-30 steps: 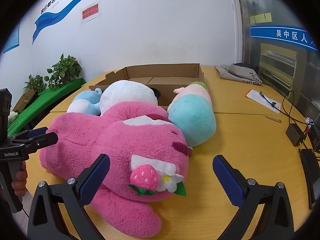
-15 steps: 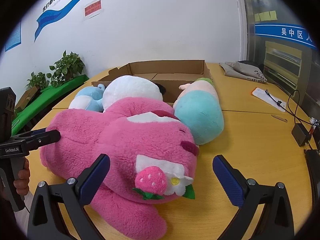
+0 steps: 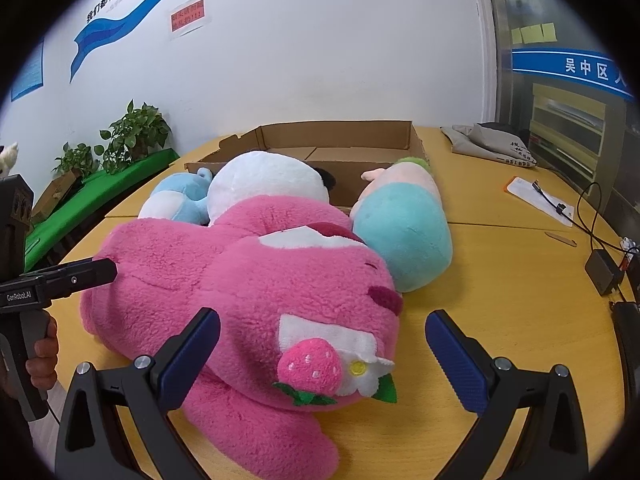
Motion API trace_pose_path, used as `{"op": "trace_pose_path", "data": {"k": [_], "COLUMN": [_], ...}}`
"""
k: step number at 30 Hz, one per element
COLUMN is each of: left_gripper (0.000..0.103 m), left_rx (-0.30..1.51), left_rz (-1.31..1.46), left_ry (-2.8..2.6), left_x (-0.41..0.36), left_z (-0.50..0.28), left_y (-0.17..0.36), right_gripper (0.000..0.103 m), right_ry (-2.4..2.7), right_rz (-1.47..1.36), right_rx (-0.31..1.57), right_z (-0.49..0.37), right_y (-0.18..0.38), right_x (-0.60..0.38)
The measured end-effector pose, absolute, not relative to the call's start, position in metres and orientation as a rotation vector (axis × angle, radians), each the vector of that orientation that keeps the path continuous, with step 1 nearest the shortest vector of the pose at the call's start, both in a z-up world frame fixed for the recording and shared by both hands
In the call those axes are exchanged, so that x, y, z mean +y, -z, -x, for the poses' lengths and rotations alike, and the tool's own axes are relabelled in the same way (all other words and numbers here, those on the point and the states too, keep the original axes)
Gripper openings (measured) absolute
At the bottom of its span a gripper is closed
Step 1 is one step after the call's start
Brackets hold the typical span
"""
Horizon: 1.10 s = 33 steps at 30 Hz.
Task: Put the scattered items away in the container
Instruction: 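Move both grippers toward the large pink plush bear on the table, then close both grippers on the pink plush bear's body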
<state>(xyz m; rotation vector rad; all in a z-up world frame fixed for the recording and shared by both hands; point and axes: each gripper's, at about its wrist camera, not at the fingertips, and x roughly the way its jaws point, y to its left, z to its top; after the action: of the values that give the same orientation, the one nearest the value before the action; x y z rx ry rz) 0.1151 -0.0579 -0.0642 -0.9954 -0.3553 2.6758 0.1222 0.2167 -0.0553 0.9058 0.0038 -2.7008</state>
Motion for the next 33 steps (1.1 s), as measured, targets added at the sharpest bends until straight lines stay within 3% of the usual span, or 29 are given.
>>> {"op": "trace_pose_path", "data": {"k": [13, 20, 29, 33], "left_gripper": [0.102, 0.079, 0.051, 0.047], "left_rx": [-0.450, -0.436, -0.396, -0.379], "left_rz": [1.058, 1.110, 1.085, 1.033], "left_ry": [-2.571, -2.523, -2.545, -2.565], "left_x": [-0.064, -0.063, -0.060, -0.060], "left_z": [-0.099, -0.093, -0.109, -0.121], "left_y": [0.079, 0.084, 0.070, 0.047], "right_gripper": [0.102, 0.102, 0.061, 0.056], "right_ry": [2.664, 2.576, 2.567, 2.575], "right_rz": [-0.922, -0.927, -0.848, -0.789], "right_rx": [-0.057, -0.076, -0.071, -0.048], "right_z": [-0.106, -0.088, -0.109, -0.124], "right_y": [0.061, 0.086, 0.079, 0.063], "right_x": [0.225, 0.213, 0.212, 0.211]}}
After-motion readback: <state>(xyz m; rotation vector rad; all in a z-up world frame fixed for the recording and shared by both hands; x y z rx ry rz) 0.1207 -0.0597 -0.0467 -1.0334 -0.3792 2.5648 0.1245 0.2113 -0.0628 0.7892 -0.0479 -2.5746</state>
